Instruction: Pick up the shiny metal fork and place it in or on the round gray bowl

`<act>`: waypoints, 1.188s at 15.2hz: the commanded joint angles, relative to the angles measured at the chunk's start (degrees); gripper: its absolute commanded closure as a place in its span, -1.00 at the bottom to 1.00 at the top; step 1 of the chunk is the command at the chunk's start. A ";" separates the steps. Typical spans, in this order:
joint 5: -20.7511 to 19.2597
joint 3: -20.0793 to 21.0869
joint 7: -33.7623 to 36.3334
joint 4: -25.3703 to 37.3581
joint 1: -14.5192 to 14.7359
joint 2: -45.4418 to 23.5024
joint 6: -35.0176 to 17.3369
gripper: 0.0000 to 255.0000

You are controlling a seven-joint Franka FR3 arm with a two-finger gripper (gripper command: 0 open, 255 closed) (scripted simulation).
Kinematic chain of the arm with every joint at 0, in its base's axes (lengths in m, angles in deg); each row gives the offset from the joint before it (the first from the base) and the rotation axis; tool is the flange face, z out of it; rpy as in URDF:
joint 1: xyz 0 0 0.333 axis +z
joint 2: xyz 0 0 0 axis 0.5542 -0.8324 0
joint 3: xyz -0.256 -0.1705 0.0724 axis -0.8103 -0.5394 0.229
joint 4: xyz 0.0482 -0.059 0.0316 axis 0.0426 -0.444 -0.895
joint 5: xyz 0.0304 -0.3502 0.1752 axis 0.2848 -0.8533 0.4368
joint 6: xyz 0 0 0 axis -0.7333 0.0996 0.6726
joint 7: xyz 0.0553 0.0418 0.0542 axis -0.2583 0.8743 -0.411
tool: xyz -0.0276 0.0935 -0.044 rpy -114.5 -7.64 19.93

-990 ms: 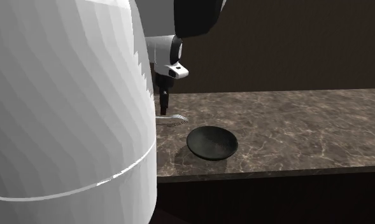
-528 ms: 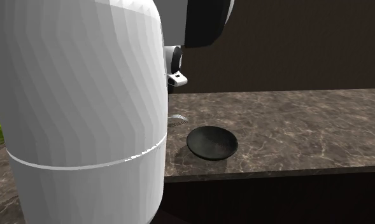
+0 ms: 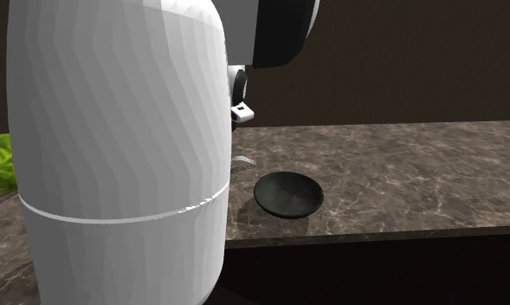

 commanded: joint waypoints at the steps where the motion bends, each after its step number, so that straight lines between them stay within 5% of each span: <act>1: 0.00 0.00 0.00 0.00 0.00 0.00 0.00 -1.00; 2: 0.00 0.00 0.00 0.00 0.00 0.00 0.00 1.00; 11: 0.00 0.00 0.00 0.00 0.00 0.00 -0.01 1.00; 18: 1.15 0.35 -0.27 2.23 -0.44 2.81 4.84 1.00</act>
